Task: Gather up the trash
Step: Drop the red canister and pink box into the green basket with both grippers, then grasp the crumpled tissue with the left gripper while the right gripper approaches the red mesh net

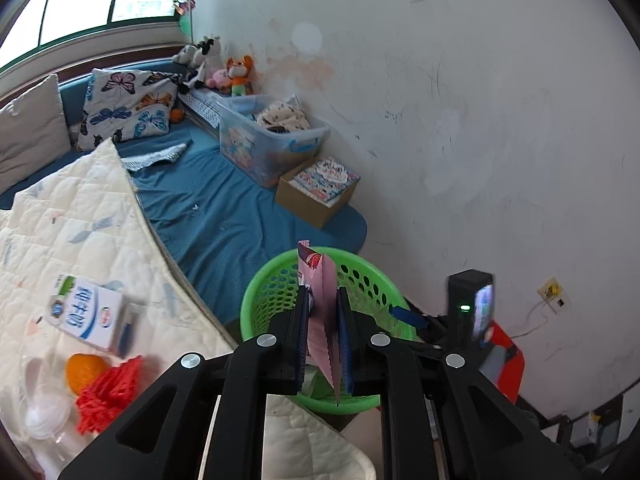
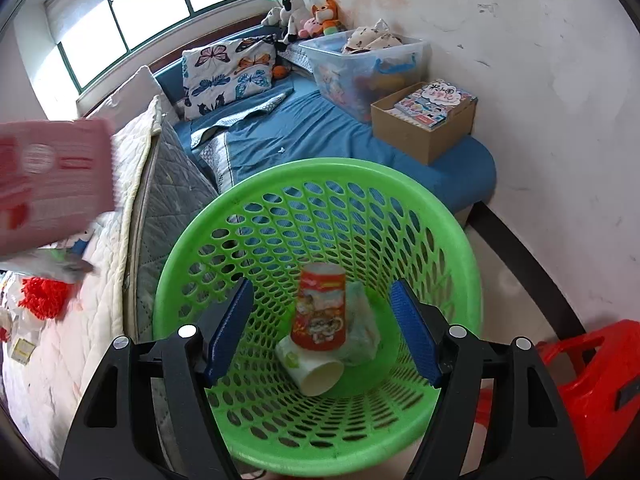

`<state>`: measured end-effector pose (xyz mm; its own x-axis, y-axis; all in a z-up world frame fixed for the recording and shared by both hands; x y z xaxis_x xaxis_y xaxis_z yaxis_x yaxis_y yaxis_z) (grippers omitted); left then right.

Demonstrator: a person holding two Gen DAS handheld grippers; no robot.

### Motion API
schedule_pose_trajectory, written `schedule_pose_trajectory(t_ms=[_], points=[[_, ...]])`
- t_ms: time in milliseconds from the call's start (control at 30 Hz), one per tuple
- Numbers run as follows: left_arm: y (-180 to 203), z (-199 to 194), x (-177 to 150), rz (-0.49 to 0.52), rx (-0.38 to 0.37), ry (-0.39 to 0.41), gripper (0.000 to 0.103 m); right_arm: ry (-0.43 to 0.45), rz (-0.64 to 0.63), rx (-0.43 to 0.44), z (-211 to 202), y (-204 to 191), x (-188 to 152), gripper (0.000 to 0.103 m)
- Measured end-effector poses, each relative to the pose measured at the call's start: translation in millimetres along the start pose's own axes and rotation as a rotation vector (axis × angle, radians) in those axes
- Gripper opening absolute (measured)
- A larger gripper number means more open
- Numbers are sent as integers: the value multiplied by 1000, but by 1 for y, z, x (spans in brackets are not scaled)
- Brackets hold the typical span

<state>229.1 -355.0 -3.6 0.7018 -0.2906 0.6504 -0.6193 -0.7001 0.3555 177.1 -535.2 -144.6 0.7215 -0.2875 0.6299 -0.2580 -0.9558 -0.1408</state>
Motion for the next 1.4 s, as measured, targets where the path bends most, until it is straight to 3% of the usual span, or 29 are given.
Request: schedule_pose_trajectory(t_ms=[433,567,633,667,1000,1400], points=[[20,74,-35,10,-11,-161,14,43,11,-13,-44,23,-18,74],[21,80,-40,10,-10,-178,30,54,23,-11,-53,27,-19,74],[22,80,-44,17,-14,-177,32,60,27,-9,-57,27,-20,74],[21,79,-46,15,-18,-181,39,61,28,-6,-58,26,-20,74],[5,34,-63,22,9,-127,44,68,17,37,-72,3,-27,74],[-58,-52,-99,-25,110,-41,46,94,-64,127,-93,-61,-22,76]])
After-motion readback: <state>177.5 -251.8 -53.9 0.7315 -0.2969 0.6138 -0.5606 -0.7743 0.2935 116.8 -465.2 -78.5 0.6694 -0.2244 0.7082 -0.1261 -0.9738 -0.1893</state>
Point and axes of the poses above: each gripper's, at about its wrist camera, not at the fingertips, and z roughly the way its jaws point, y to its right, x to its top, the point moved 7 cm from there along z, roughly the way its jaws point, and after that the axes turned 6 degrees about -z, right-handed, at the moved point
